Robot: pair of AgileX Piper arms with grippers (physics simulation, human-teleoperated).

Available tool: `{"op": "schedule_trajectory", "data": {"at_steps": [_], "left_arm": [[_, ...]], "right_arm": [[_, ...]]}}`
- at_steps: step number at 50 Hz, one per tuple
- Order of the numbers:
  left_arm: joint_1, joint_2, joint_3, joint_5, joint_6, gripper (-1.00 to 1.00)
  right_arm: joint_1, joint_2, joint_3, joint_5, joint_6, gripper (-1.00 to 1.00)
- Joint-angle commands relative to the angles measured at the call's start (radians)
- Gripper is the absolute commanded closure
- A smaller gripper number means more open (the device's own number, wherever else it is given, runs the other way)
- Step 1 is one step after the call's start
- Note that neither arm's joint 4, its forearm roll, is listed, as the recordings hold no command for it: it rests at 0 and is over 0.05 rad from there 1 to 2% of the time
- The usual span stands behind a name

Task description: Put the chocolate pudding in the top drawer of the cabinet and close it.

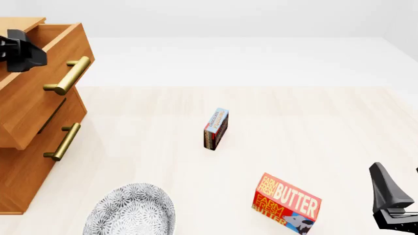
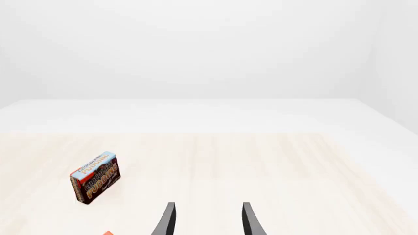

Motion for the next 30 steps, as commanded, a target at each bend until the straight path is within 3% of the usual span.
{"op": "schedule_trajectory", "data": {"at_steps": [1,30], "left_arm": [[-0.009,0.000,0.030,-0.011,-0.010,-1.00],[0.005,0.017,0.077,-0.031,-0.019,-1.00]], "right_arm": [[0.000,0.000,0.000,0.000,0.000,-1.00],[0.000,0.000,0.000,0.000,0.000,-1.00]]}}
